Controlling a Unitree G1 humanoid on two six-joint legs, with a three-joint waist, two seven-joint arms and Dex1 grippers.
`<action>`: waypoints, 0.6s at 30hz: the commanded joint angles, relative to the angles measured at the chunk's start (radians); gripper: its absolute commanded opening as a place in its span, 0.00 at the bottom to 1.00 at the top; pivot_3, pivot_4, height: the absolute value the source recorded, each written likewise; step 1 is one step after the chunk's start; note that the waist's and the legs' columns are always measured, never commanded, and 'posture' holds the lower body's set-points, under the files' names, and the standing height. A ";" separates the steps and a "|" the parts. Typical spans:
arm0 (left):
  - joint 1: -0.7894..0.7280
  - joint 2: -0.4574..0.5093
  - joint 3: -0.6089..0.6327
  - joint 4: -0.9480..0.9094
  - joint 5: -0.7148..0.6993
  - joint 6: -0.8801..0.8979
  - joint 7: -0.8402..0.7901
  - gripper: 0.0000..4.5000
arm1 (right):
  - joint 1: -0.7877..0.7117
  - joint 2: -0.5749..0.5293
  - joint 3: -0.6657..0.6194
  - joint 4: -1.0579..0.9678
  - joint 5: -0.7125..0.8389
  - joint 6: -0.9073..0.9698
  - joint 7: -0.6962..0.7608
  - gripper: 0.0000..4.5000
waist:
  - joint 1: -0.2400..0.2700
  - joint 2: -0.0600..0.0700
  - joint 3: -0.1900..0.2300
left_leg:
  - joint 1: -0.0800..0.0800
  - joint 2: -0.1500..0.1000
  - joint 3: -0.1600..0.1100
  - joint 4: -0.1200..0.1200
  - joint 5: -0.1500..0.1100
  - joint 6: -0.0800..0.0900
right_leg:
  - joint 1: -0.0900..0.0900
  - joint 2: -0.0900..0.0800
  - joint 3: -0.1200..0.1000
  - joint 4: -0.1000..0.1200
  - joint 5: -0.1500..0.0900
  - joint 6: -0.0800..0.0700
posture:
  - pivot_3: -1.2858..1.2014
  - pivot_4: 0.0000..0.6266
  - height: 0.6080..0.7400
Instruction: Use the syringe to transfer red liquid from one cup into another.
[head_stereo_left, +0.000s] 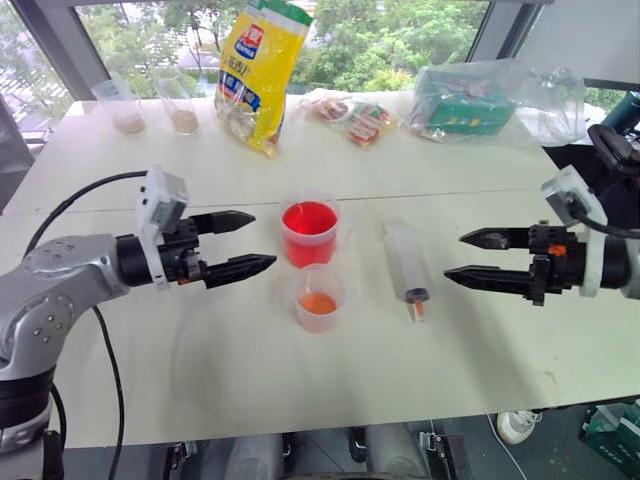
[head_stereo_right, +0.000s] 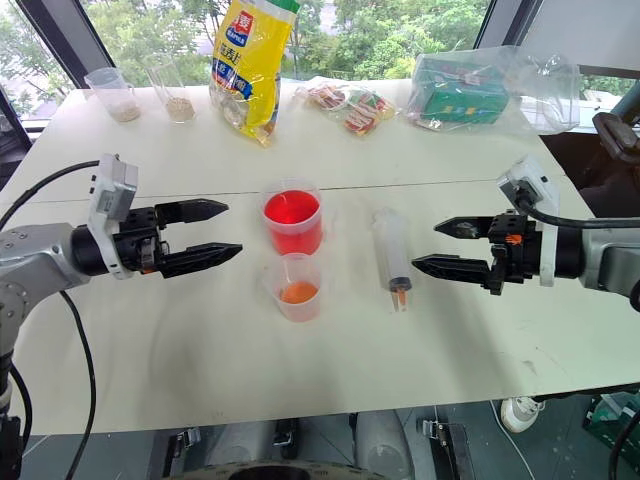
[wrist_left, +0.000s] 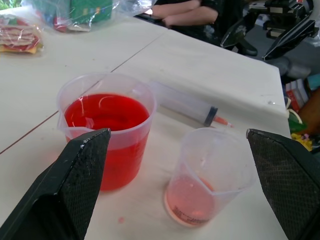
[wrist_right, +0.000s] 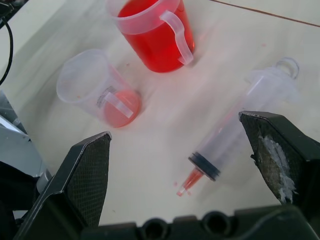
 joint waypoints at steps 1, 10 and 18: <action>-0.010 -0.007 -0.006 -0.010 0.003 -0.024 -0.013 1.00 | -0.039 -0.019 -0.020 0.021 0.005 0.010 -0.004 0.99 | 0.000 0.000 0.000 | 0.000 0.000 0.000 0.000 0.000 0.000 | 0.000 0.000 0.000 0.000 0.000 0.000 | 0.52 0.24 1.00; -0.029 -0.012 -0.025 0.005 0.010 -0.035 -0.036 1.00 | -0.112 -0.020 0.070 0.057 -0.044 0.028 -0.024 0.99 | -0.002 0.000 0.000 | 0.001 0.000 0.000 0.000 0.000 0.000 | 0.000 0.000 0.000 0.000 0.000 0.000 | 0.52 0.24 1.00; -0.035 -0.031 -0.051 0.010 0.050 -0.063 -0.038 1.00 | -0.144 -0.007 0.106 0.079 -0.089 0.035 -0.064 0.99 | -0.001 0.000 0.000 | 0.001 0.000 0.000 0.000 0.000 0.000 | 0.000 0.000 0.000 0.000 0.000 0.000 | 0.52 0.24 1.00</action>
